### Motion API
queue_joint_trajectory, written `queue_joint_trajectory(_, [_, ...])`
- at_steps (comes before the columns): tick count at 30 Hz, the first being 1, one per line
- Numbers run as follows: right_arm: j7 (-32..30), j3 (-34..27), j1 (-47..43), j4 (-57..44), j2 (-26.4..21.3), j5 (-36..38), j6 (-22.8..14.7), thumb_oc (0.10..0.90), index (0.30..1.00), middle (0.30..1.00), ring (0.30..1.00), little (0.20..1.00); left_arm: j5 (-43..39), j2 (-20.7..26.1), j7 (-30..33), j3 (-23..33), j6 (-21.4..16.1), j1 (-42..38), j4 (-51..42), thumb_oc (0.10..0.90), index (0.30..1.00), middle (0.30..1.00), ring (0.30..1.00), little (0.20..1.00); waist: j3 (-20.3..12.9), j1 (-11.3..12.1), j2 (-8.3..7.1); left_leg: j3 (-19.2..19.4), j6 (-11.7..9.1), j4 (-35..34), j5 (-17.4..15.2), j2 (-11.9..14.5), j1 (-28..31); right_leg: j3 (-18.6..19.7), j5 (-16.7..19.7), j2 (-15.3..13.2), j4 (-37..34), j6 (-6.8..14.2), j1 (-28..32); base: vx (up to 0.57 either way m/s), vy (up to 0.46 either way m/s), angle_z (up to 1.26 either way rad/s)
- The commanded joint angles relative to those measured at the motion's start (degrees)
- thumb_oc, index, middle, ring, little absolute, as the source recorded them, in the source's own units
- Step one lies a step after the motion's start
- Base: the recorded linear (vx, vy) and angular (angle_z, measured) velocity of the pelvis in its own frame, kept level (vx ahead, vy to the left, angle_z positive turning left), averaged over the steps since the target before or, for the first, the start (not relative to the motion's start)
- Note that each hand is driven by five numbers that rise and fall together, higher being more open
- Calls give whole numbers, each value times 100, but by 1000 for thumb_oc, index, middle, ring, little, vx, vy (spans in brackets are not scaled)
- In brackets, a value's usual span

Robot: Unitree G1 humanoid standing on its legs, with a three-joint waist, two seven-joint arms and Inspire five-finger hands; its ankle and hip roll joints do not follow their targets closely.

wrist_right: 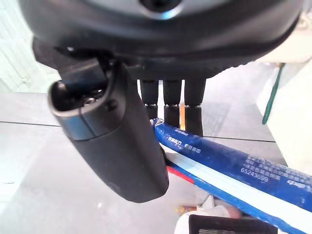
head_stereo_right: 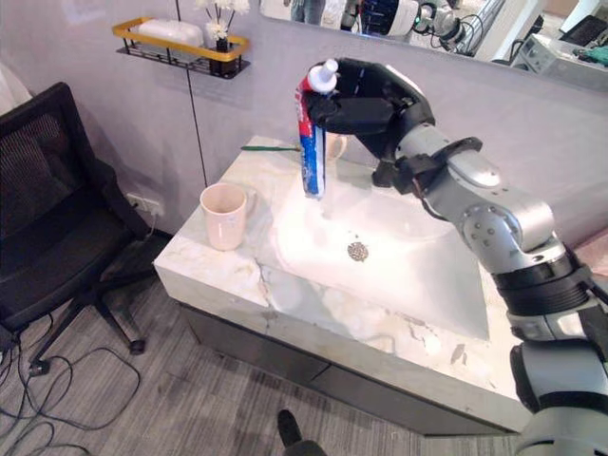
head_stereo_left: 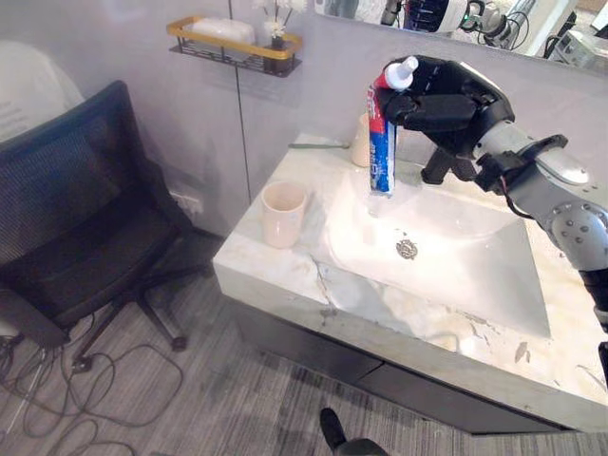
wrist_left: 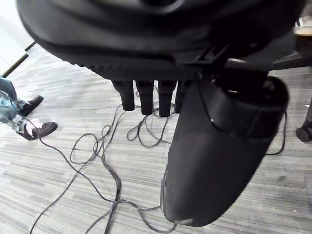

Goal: Organize the bathroom.

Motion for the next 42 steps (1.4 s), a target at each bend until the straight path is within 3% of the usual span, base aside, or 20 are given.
queue_joint_trajectory(1, [79, -535, -1411, 445, 5, 141, -1265, 400, 300, 300, 300, 300, 186, 458, 111, -196, 20, 313, 349, 800, 900, 900, 900, 900, -592, 50, -182, -97, 126, 1440, -761, 142, -536, 341, -651, -131, 872, 436, -200, 80, 40, -6])
queue_joint_trajectory(11, [-437, -393, -1868, -313, 275, -66, -1701, 400, 300, 300, 300, 300, 558, 423, -181, -316, 39, 392, 281, 800, 900, 900, 900, 900, -625, 79, -196, -103, 144, 1548, -845, 115, -498, 528, -667, -101, 893, 468, -174, 59, 25, -1])
queue_joint_trajectory(20, [-891, -473, -1820, -645, 282, -194, -1324, 400, 300, 300, 300, 300, 586, 351, -178, -361, 159, 332, 190, 800, 900, 900, 900, 900, -628, -34, -191, -23, 159, 1563, -921, 134, -401, 637, -675, -95, 885, 486, -165, 8, 7, 0])
queue_joint_trajectory(34, [-957, -460, -1760, -292, 239, -20, -1132, 400, 300, 300, 300, 300, 808, 468, -382, -322, 123, 230, 161, 800, 900, 900, 900, 900, -601, -35, -148, -30, 151, 1475, -900, 221, -334, 547, -785, -126, 1009, 499, -182, -5, -57, 1])
queue_joint_trajectory(42, [-1011, -558, -1694, -17, 336, -125, -1083, 400, 300, 300, 300, 300, 1344, 531, -591, -381, -206, 268, 112, 800, 900, 900, 900, 900, -601, 48, -121, -175, 150, 1493, -867, 224, -361, 454, -874, -85, 1135, 444, -201, 22, -13, 8])
